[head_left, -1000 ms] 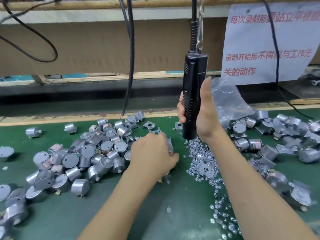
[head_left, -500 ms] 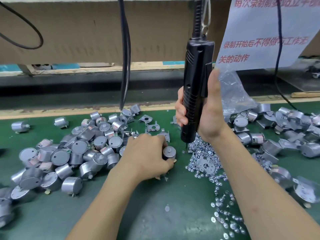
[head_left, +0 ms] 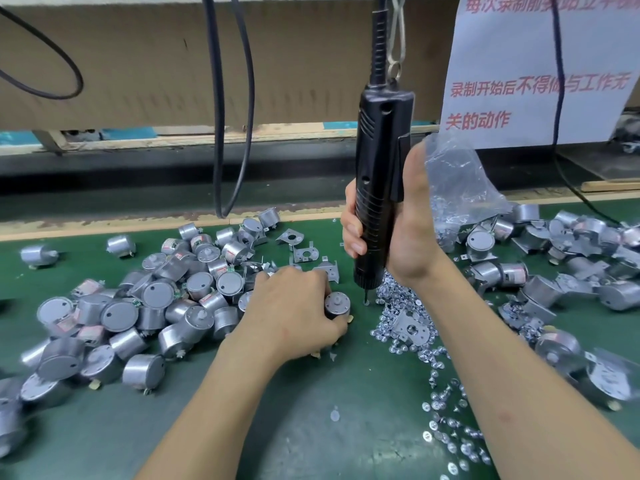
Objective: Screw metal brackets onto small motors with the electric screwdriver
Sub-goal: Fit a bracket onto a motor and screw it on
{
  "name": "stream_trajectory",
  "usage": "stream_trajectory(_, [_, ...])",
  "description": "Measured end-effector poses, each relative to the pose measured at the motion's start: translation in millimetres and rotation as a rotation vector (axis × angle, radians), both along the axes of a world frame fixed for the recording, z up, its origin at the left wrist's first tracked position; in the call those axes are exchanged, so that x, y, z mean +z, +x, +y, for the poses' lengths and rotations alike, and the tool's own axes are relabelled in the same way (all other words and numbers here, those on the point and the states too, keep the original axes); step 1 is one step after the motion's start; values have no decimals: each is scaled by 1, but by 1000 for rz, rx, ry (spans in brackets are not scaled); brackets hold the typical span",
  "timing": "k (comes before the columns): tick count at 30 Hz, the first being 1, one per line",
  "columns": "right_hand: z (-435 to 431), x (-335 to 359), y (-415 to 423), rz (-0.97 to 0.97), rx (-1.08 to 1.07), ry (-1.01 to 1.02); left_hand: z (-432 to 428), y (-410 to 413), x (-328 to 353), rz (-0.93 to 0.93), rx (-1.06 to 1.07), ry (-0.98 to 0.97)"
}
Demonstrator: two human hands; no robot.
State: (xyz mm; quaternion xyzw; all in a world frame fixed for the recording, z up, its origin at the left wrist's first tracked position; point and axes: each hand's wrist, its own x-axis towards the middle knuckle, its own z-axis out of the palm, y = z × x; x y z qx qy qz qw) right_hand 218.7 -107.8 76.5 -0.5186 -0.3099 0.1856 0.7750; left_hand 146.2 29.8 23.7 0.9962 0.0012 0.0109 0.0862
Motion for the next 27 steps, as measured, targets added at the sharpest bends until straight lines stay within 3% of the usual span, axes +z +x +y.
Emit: stream_trajectory(27, [1, -3, 2, -34, -64, 6, -2, 0, -3, -5, 16, -21])
